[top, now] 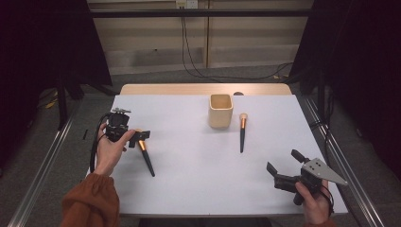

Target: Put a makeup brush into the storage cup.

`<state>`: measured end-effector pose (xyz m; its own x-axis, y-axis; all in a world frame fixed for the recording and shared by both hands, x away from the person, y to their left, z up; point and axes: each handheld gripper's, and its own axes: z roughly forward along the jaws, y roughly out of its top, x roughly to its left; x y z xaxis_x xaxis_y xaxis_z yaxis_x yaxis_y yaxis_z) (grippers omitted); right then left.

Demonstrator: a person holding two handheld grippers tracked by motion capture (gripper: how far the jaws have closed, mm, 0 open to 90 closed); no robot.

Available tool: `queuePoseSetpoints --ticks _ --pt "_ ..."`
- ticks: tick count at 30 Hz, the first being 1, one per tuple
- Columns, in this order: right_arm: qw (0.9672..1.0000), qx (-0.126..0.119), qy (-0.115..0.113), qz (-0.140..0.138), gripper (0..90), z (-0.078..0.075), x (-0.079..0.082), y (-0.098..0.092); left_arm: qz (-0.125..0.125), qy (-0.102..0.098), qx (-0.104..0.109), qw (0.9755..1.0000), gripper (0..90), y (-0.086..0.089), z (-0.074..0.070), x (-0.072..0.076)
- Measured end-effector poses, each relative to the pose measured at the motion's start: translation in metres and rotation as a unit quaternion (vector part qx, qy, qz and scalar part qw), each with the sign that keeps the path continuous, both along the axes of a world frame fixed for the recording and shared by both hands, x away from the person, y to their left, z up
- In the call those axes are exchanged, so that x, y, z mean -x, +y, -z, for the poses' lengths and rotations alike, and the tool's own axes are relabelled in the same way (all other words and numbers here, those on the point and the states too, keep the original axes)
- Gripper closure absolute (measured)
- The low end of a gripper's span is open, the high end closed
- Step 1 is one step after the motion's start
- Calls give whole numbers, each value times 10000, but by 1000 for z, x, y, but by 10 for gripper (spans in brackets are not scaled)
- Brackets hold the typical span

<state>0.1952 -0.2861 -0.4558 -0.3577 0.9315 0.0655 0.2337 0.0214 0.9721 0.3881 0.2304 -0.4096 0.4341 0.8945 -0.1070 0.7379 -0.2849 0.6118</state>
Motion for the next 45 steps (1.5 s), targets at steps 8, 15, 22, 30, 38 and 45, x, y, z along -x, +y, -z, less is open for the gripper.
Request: queuePoseSetpoints --ticks 8,15,22,30,38,45 --pt "10000 19 -2 -9 0 0 0 1 -157 553 -164 9982 66 -2 2 -6" --pt "10000 37 20 -49 0 0 0 1 -320 784 -222 9962 89 -1 5 -9" --pt "10000 41 37 -51 0 1 -1 2 -451 1429 -622 9867 82 -6 15 -13" --pt "10000 37 62 -64 0 1 -1 2 -497 1717 -760 9810 86 -13 18 -17" --pt "9999 50 114 -75 0 2 -1 2 -727 2018 -872 9728 116 -21 25 -21" --pt "9999 72 119 -89 0 2 -2 2 -884 2197 -885 9675 155 -24 30 -24"
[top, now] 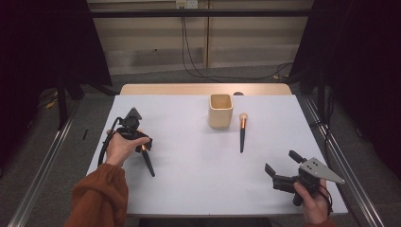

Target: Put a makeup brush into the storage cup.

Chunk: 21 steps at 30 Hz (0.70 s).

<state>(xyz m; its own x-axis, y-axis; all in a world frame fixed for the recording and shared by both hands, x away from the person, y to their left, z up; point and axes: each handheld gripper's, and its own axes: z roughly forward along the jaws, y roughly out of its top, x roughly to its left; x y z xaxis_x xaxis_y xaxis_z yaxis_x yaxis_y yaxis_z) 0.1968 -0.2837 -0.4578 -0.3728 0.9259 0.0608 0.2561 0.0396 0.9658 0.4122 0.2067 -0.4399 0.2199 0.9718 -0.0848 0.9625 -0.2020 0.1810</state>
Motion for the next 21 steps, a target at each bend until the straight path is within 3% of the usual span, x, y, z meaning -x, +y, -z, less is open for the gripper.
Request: queuePoseSetpoints --ticks 4,14,17,21 --pt "10000 -13 2 -8 0 0 0 0 -67 125 0 9999 189 -1 5 -4" --pt "10000 -6 -14 -19 0 0 0 1 -282 159 -10 9995 358 -2 5 -8" --pt "10000 3 -5 -25 0 0 0 1 -346 116 -71 9993 392 -4 6 -8" --pt "10000 11 -6 -34 0 0 -1 2 -270 148 -303 9991 413 -11 7 -8"
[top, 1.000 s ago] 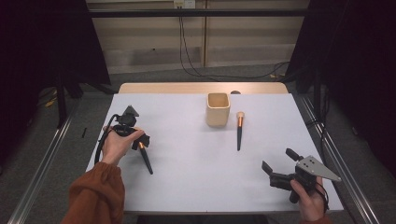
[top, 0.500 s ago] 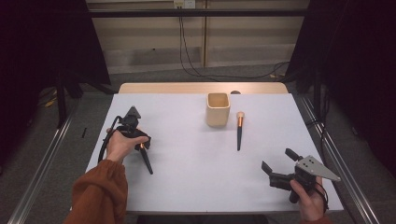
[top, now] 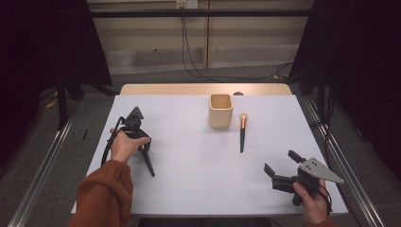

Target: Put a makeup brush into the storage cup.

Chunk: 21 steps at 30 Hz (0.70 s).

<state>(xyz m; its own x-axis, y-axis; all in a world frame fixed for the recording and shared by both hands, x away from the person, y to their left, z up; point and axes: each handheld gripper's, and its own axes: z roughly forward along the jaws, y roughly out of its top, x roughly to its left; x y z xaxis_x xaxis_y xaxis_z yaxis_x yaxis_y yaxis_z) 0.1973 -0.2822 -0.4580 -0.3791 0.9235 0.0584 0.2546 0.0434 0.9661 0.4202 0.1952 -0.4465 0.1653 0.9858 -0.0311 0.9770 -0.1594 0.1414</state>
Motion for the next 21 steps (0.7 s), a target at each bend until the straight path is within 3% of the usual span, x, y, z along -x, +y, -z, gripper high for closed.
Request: queuePoseSetpoints --ticks 6,21 --pt "10000 2 10 12 0 0 -1 0 230 122 -98 9996 483 -4 -1 -1" --pt "10000 -2 6 22 0 0 0 0 354 162 -82 9992 632 -5 -1 -1"
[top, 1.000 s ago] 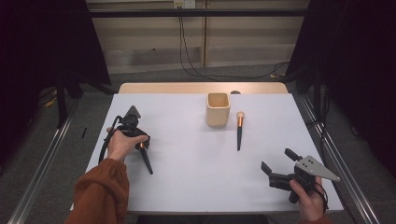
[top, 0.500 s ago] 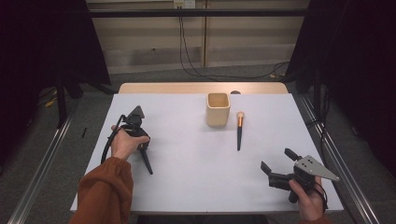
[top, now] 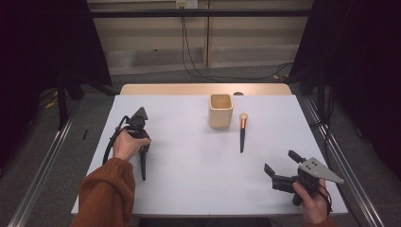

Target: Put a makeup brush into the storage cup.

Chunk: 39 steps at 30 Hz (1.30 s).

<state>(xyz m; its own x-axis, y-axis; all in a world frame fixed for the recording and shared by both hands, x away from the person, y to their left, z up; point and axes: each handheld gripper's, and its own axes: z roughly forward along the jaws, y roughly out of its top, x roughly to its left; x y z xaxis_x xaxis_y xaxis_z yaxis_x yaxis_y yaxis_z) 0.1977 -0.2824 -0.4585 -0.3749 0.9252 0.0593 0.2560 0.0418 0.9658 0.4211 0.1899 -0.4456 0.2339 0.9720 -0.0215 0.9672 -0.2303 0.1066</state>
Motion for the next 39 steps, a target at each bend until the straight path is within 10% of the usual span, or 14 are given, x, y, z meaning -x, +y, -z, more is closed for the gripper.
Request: queuePoseSetpoints --ticks 23,39 --pt "10000 26 53 -17 0 1 0 0 194 72 435 9988 668 14 -3 -2" --pt "10000 27 24 60 0 1 1 -1 362 -549 1021 9926 668 27 -15 2"
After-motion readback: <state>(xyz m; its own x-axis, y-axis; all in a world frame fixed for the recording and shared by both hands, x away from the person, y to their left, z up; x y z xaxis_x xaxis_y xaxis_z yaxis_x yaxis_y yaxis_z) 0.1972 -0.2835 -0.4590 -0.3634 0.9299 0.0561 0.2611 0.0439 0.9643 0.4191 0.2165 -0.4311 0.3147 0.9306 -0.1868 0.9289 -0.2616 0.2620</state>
